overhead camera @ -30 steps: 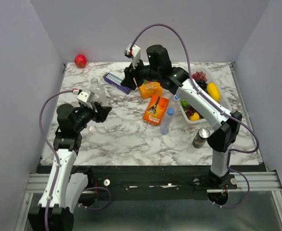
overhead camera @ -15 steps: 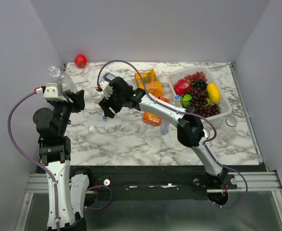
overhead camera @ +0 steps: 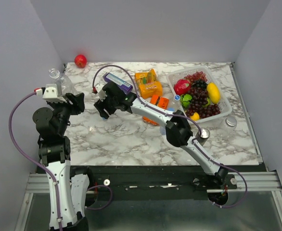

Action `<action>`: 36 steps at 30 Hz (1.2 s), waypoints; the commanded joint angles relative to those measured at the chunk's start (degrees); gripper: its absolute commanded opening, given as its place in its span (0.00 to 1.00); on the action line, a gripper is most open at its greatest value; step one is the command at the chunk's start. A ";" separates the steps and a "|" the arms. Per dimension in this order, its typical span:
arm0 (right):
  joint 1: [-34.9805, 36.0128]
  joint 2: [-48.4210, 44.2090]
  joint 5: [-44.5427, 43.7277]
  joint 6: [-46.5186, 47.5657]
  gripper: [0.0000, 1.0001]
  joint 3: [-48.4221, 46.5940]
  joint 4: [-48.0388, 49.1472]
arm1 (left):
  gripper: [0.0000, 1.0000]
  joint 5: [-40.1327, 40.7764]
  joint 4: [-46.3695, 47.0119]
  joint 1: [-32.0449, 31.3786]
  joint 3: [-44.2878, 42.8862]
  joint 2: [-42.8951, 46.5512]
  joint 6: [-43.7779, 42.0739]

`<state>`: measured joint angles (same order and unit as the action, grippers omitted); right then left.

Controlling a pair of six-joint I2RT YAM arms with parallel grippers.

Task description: Screw on the bottle caps

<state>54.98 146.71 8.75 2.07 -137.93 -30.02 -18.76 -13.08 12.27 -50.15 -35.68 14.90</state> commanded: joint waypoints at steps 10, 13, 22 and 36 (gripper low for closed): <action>1.44 6.48 0.13 -4.96 0.75 -3.57 1.98 | 0.13 -2.86 -1.86 1.00 -1.70 -1.49 0.66; 1.79 7.53 -0.40 -5.05 0.75 -3.84 2.86 | 0.13 -2.94 -1.86 1.09 -1.70 -1.76 0.49; 2.32 8.59 -1.55 -3.03 0.63 -3.58 5.67 | 0.13 -3.21 -2.21 2.05 -1.97 -2.55 0.40; 2.24 5.25 -4.88 2.41 0.47 1.60 0.75 | 0.14 -4.44 0.86 2.58 0.05 -2.20 2.59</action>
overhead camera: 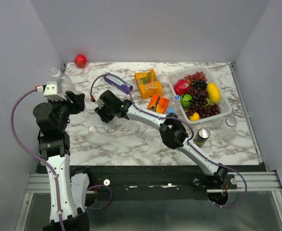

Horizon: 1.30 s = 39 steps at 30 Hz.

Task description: Screw on the bottle caps

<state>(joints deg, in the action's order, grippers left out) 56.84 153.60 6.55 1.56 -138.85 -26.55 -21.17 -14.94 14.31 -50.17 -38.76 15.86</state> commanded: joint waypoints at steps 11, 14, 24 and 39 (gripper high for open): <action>0.38 -8.04 -2.42 7.40 0.40 13.94 -5.18 | 0.14 -3.18 4.04 0.55 3.15 4.22 2.77; 0.38 -11.82 -0.84 8.54 0.37 19.72 -5.97 | 0.14 -3.88 5.27 0.64 4.82 5.54 3.82; -0.15 -27.64 3.56 7.67 0.36 42.33 -8.08 | 0.15 -6.08 7.56 0.64 8.25 9.40 6.38; -0.15 -37.23 8.75 27.86 0.76 53.94 -12.21 | 0.20 -11.43 3.16 0.72 10.18 13.54 7.60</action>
<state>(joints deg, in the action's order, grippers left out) 56.69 118.28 14.44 18.26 -86.06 -33.74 -28.71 -10.48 14.57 -41.30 -26.26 22.26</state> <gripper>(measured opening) 0.752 0.623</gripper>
